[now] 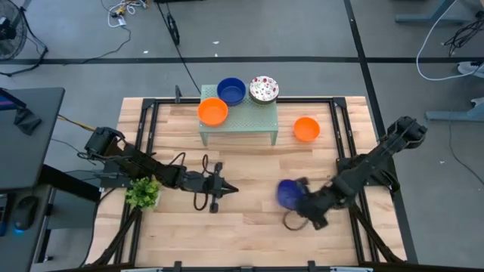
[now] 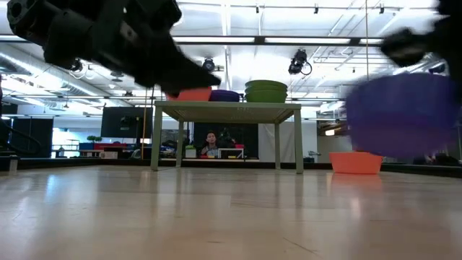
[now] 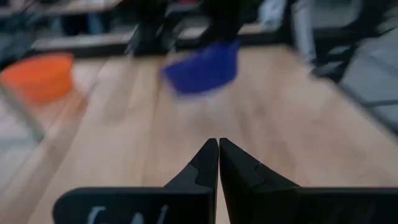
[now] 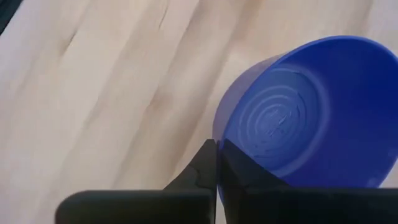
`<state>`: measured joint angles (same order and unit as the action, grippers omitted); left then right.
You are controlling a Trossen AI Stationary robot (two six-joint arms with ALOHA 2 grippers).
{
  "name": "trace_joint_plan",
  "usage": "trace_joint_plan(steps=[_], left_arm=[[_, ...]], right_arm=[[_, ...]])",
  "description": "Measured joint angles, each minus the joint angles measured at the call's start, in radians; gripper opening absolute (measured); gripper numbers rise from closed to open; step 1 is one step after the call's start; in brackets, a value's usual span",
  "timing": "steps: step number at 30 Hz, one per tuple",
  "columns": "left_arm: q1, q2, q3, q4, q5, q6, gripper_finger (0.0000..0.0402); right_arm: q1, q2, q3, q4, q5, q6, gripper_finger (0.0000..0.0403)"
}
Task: Pick & Place Mini bowls
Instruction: Stack the blue bowl on the blue bowls on the shelf
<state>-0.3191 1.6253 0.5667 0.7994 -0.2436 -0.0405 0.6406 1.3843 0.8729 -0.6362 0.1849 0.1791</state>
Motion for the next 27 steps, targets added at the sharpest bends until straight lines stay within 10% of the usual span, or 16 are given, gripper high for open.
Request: trace_joint_plan(steps=[9,18,27], left_arm=[[0.005,0.0,0.152,-0.087,0.202,0.21,0.0066],[0.028,0.0,0.354,-0.571,0.202,0.211,0.0205],[0.093,0.067,0.362,-0.595,0.203,0.209,0.0196]], right_arm=[[-0.236,0.11,-0.018,0.444,-0.147,-0.538,0.0002],[-0.302,0.199,-0.02,0.484,-0.182,-0.67,0.0002],[-0.341,0.208,-0.02,0.491,-0.182,-0.724,0.0003]])
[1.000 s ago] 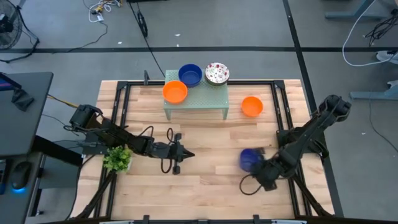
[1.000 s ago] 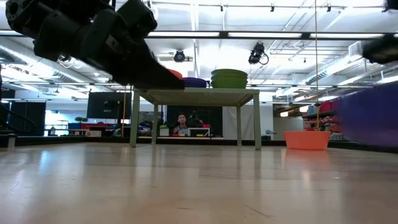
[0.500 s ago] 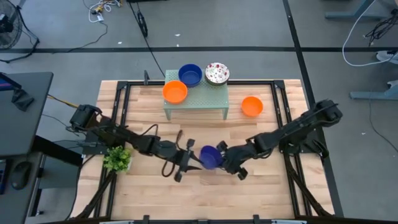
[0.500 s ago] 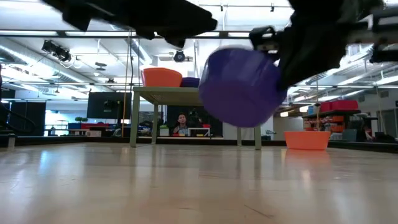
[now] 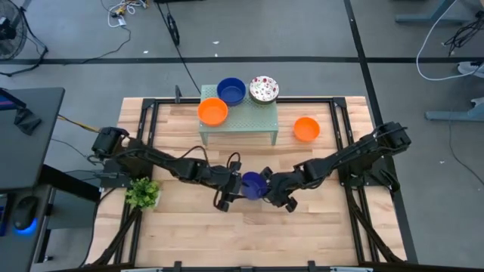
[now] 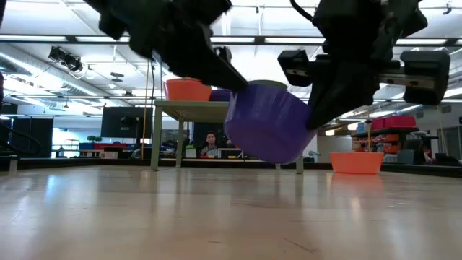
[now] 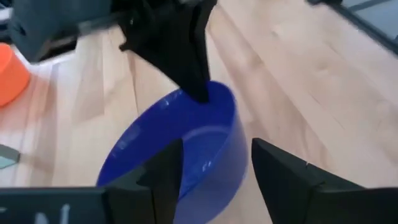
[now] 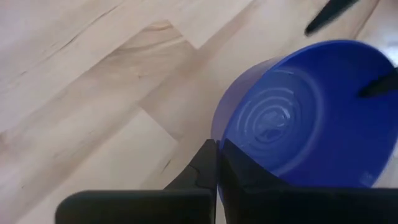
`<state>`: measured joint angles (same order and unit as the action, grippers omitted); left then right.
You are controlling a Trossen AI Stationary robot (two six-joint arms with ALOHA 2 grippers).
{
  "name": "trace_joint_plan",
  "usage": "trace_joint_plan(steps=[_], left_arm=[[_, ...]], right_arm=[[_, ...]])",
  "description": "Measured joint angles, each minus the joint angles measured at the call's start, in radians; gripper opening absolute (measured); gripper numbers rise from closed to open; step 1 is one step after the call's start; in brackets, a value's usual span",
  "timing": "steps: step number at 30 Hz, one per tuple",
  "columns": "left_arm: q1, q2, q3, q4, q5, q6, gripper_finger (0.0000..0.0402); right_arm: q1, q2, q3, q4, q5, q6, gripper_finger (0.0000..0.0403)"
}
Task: Pick & Place Mini bowls
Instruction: Stack the blue bowl on the blue bowls on the shelf
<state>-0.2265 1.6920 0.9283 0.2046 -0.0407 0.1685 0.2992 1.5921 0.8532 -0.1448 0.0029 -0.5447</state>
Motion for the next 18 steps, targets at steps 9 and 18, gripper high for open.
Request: trace_joint_plan(steps=[9,18], left_arm=[[0.011,0.022,0.001,0.0,0.033,0.0,0.0147],[0.017,0.022,0.001,-0.072,0.068,0.004,0.0062]], right_arm=[[-0.001,0.0,0.0,-0.003,-0.004,-0.013,0.0004],[-0.001,0.0,-0.002,0.049,-0.003,-0.017,0.0005]])
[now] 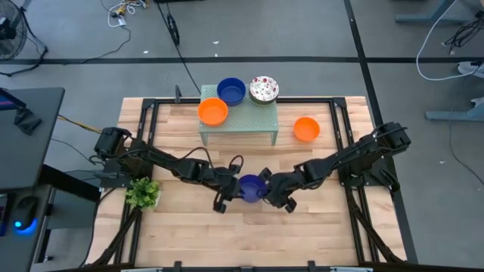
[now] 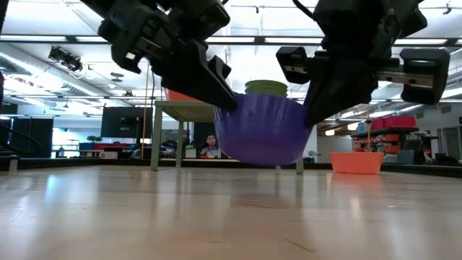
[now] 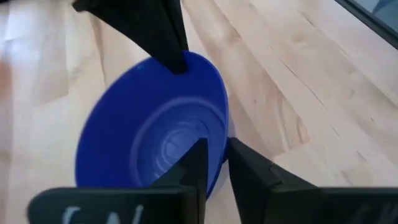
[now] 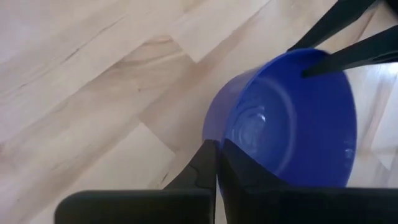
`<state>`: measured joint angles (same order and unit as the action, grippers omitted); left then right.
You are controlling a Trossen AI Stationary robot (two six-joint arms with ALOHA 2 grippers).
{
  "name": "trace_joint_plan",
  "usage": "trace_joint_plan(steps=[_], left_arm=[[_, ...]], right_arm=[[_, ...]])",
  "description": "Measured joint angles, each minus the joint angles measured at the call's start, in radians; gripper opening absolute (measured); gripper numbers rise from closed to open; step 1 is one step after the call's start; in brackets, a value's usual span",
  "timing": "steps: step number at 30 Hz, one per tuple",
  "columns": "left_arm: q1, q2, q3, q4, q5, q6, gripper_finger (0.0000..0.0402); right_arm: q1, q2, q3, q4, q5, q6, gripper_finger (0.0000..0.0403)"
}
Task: Pick & Place Mini bowls
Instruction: Stack the blue bowl on the blue bowls on the shelf
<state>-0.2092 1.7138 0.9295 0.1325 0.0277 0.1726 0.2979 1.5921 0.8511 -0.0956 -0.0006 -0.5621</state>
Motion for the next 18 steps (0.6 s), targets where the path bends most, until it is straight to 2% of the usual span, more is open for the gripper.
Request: trace_joint_plan(steps=[4,13,15,18], left_arm=[[0.0,0.0,-0.001,-0.008,0.001,0.012,0.0061],[0.002,0.0,-0.002,-0.022,-0.031,0.044,0.0123],[0.002,0.0,-0.002,-0.024,-0.031,0.049,0.012],[0.001,0.001,-0.002,-0.03,-0.026,0.051,0.009]], right_arm=[[0.0,0.0,-0.001,0.021,-0.001,-0.003,0.0005],[0.001,0.0,-0.001,0.062,0.002,0.001,0.0005],[0.0,0.0,-0.001,0.069,0.004,0.001,0.0005],[0.0,0.0,0.0,0.071,0.007,0.0,0.0005]])
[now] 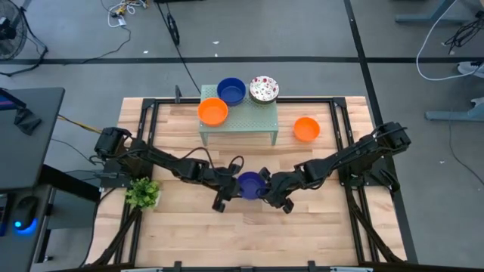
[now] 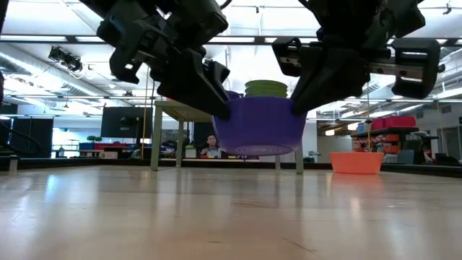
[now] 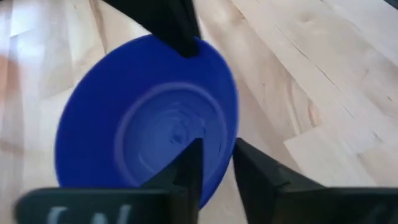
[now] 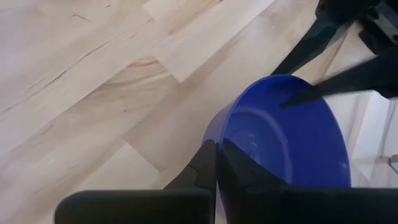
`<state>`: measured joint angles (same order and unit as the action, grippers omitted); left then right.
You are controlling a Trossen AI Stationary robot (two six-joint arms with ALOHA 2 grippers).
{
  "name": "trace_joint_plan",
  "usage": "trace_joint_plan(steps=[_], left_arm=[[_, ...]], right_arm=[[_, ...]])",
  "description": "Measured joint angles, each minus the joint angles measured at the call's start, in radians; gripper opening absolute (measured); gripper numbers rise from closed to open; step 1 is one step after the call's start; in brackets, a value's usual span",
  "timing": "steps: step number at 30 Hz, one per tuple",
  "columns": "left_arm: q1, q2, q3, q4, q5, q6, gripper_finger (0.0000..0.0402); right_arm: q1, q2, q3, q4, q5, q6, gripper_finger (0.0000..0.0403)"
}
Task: Pick & Place Mini bowls
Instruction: Stack the blue bowl on the blue bowls on the shelf
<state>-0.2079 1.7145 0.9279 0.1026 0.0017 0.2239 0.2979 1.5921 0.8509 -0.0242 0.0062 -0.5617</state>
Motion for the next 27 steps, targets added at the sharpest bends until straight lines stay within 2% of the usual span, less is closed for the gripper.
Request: trace_joint_plan(steps=[5,10,14,19,23,27], left_arm=[[-0.001,0.0,0.0,-0.015,0.06,0.045,0.0012],[-0.014,0.0,0.0,-0.015,0.077,0.052,0.0008],[-0.026,0.002,0.0,-0.006,0.028,0.045,0.0006],[-0.055,0.001,0.002,-0.019,-0.018,0.023,0.0005],[-0.086,0.0,0.085,-0.164,-0.085,0.0,0.0006],[-0.102,0.0,0.273,-0.456,-0.177,-0.032,0.0005]], right_arm=[[-0.001,0.0,0.001,0.016,0.0,-0.003,0.0011],[0.0,0.0,0.001,0.081,-0.002,0.041,0.0039],[0.006,-0.012,0.008,0.183,0.0,0.048,0.0084],[0.04,-0.067,0.005,0.16,0.004,0.066,0.0136],[0.072,-0.144,0.006,0.028,0.004,0.208,0.0153],[0.104,-0.182,-0.008,-0.099,0.006,0.383,0.0154]])
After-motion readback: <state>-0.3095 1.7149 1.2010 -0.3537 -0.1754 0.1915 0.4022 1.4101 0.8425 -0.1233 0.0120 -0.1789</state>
